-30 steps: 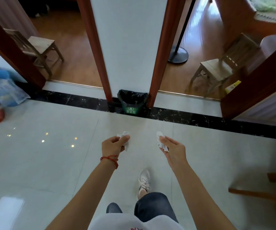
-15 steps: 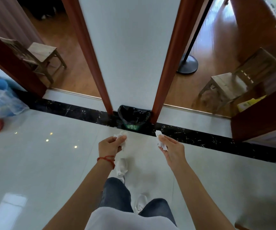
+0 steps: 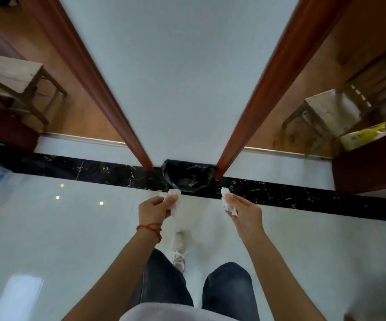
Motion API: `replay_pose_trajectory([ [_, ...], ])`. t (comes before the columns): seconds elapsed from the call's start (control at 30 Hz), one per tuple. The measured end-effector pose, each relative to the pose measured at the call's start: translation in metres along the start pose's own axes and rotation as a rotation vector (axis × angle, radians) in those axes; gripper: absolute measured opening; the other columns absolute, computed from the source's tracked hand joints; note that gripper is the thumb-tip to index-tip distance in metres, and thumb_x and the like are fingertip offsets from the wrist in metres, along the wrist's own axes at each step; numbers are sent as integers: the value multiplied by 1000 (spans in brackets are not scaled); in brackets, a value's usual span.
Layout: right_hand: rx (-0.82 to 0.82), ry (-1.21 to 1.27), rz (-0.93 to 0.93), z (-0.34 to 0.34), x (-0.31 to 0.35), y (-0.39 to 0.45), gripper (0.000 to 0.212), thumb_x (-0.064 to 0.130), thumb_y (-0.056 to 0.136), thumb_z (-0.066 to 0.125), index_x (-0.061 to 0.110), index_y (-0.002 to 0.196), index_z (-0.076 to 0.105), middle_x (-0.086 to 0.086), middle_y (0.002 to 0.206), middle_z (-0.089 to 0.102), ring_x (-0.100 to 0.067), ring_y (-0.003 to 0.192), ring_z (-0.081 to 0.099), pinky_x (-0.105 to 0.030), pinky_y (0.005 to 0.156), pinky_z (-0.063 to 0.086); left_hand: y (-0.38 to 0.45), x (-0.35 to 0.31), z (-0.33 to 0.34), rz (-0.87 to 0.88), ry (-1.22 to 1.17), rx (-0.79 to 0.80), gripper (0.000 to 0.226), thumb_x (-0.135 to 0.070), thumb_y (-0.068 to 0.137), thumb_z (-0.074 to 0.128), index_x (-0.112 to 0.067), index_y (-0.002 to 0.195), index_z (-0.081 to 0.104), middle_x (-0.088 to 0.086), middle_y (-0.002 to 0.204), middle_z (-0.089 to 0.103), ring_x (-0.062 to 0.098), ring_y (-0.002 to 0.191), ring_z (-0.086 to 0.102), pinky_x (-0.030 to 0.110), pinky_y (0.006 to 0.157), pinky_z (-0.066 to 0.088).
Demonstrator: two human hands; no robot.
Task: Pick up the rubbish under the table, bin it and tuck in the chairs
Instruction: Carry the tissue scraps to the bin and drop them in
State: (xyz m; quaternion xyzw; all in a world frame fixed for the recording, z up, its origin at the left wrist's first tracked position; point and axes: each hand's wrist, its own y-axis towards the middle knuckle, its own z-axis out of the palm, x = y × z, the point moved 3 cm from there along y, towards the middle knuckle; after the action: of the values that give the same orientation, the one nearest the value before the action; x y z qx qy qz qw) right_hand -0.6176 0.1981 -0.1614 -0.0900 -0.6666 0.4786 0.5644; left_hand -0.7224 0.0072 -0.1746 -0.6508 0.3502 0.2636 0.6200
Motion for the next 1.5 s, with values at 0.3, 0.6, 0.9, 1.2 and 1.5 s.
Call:
replay_pose_trajectory([
  [0.3, 13, -86, 100, 34, -19, 89, 5, 4, 77, 69, 9, 75, 70, 3, 64, 73, -9, 65, 68, -21, 65, 51, 93, 20, 27, -57, 64, -35, 29, -12, 70, 74, -2, 53, 53, 12, 63, 53, 29, 70, 57, 20, 54, 56],
  [0.6, 5, -119, 95, 31, -59, 190, 3, 6, 77, 69, 5, 79, 70, 1, 64, 73, -10, 67, 70, -24, 68, 51, 189, 70, 68, -106, 96, -63, 22, -14, 73, 72, 1, 65, 59, 16, 74, 58, 28, 74, 58, 26, 60, 57],
  [0.9, 51, -172, 71, 35, -92, 258, 36, 8, 77, 69, 16, 43, 64, 6, 47, 58, -10, 56, 56, -26, 73, 51, 261, 126, 87, -173, 107, -97, 20, -15, 74, 71, -7, 59, 61, 13, 71, 61, 27, 72, 60, 22, 55, 55],
  [1.2, -1, -175, 93, 25, -100, 278, 17, 8, 77, 69, 10, 60, 69, 5, 52, 65, -5, 58, 64, -23, 67, 50, 307, 151, 105, -397, -90, -108, 25, -14, 79, 66, 2, 97, 59, 14, 89, 62, 25, 75, 62, 33, 64, 58],
  [1.5, -17, -184, 107, 42, -100, 295, 6, 4, 78, 67, 7, 74, 70, 4, 55, 67, -10, 62, 61, -19, 61, 50, 304, 140, 84, -133, 478, -5, 33, -32, 84, 58, -7, 105, 63, 11, 101, 66, 28, 95, 61, 46, 88, 51],
])
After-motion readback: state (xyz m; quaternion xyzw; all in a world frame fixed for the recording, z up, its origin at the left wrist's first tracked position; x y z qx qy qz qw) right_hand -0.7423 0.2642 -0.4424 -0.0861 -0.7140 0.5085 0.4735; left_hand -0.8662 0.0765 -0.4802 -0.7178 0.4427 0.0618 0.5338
